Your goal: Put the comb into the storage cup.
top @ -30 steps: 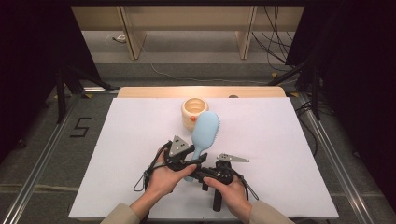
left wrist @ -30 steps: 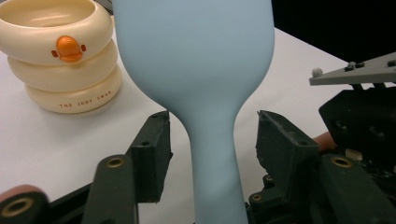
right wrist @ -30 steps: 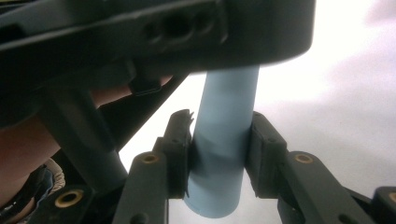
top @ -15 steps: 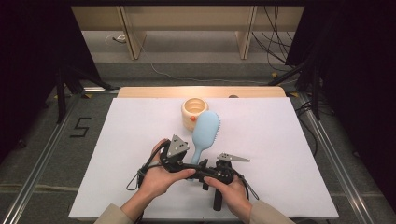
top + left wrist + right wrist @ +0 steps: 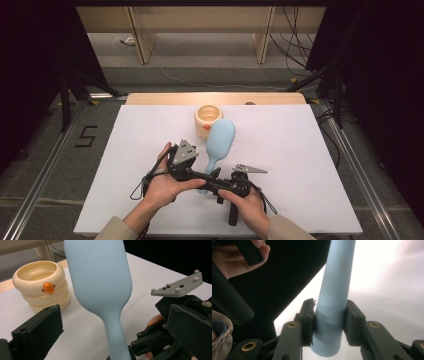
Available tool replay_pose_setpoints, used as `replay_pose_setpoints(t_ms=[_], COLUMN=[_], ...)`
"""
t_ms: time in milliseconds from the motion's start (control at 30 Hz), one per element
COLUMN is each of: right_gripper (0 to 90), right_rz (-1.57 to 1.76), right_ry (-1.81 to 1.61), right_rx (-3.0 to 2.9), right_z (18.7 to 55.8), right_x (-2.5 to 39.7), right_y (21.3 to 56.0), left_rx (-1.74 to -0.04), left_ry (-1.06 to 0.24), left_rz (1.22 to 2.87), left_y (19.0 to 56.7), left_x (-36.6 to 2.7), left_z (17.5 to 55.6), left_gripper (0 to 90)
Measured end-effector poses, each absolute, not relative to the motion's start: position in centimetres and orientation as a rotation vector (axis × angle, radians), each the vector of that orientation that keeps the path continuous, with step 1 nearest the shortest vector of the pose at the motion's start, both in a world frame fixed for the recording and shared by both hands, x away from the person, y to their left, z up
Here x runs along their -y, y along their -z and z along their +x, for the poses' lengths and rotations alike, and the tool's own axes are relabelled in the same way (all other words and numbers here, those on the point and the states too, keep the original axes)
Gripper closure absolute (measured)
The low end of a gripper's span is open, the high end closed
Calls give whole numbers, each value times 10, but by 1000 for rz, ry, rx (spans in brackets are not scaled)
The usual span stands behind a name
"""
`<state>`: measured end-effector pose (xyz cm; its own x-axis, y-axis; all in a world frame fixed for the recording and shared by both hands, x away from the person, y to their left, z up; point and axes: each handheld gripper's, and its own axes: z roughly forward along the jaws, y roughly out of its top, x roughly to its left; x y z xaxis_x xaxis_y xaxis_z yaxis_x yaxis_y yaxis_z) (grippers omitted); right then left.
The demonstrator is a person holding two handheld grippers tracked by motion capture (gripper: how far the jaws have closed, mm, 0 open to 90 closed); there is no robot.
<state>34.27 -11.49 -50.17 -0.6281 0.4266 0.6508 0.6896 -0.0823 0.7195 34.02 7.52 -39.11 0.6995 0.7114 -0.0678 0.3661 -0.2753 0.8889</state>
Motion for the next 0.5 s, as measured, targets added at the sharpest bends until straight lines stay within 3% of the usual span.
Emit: replay_pose_setpoints(t_ms=[500], right_gripper=[651], right_rz=[-1223], right_ry=[1785], right_rx=[1971], right_z=[343], right_x=[115], right_y=[502], left_rx=[-843], left_ry=[-422], left_rz=[1861], left_y=[381], left_x=[-76], left_z=[348], left_gripper=[0])
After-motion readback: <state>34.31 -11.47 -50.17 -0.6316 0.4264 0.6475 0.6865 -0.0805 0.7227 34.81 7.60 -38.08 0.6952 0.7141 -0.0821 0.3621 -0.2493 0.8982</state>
